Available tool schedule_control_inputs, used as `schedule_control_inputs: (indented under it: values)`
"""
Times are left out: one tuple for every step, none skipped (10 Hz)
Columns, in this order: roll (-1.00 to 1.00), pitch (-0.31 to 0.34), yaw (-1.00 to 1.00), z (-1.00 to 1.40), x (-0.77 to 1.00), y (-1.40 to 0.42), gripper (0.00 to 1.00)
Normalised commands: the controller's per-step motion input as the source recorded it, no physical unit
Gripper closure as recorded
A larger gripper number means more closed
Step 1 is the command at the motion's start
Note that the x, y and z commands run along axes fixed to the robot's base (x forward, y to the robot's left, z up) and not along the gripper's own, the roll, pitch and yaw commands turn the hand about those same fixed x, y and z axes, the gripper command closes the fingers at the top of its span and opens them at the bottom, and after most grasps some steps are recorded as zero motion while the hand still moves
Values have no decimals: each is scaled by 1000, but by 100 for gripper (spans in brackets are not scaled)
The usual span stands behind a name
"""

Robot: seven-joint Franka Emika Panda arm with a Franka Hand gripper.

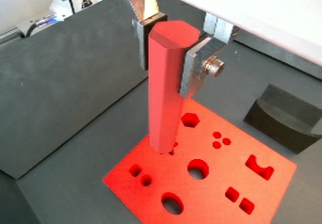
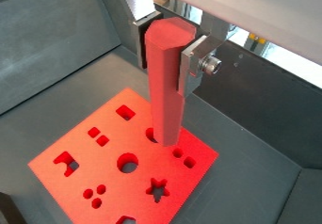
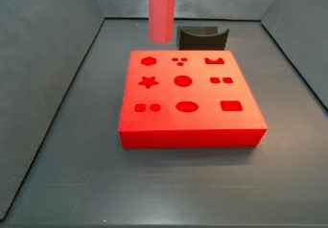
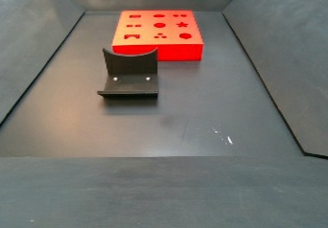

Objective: Insert the hexagon object.

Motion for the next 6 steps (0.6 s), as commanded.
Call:
schedule_control_inputs:
  values:
    - [-41,-41,0,-34,0,94,100]
    - [-123,-101,226,0,-29,600,100]
    - [-34,-103,503,0,0,600,100]
    - [0,-84,669,31,-31,451,100]
    - [26,-79,817,40,-63,277,100]
    - [56,-76,917,6,-34,134,100]
